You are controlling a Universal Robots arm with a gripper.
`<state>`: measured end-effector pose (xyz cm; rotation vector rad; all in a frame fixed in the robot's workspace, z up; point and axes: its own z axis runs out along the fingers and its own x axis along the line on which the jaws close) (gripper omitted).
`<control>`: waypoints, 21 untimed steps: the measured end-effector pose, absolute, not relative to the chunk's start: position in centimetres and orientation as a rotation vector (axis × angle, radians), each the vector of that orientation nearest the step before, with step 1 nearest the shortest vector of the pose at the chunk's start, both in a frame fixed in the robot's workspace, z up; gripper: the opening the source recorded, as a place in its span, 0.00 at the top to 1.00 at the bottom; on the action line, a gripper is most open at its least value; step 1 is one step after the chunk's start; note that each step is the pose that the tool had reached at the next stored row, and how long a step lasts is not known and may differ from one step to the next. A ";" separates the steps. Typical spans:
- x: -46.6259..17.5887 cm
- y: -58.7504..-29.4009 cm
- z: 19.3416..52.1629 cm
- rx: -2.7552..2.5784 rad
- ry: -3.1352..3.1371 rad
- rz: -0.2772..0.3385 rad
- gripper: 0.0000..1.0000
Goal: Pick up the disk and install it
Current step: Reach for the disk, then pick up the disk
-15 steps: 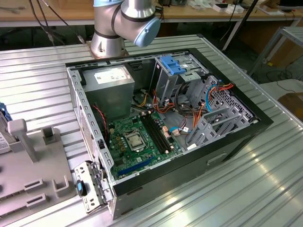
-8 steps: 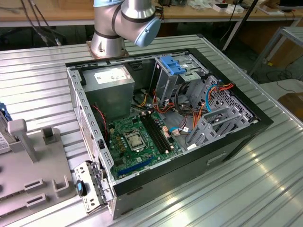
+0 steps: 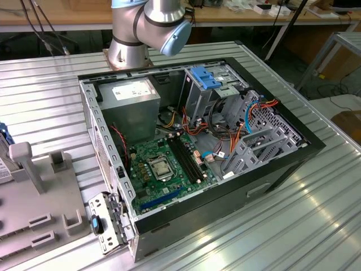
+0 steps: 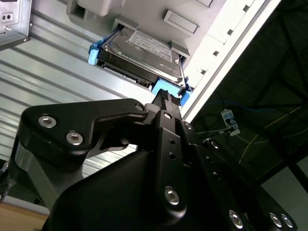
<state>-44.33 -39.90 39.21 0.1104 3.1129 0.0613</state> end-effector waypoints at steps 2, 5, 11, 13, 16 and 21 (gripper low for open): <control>-44.3 -39.9 39.2 0.110 3.113 0.061 0.89; -44.4 -39.9 39.2 0.110 3.113 0.061 0.89; -44.4 -39.9 39.2 0.024 3.116 0.063 0.89; -44.4 -39.9 39.2 -0.012 3.116 0.063 0.89; -44.4 -39.9 39.2 -0.048 3.116 0.063 0.89; -44.4 -39.9 39.2 -0.166 3.114 0.065 0.89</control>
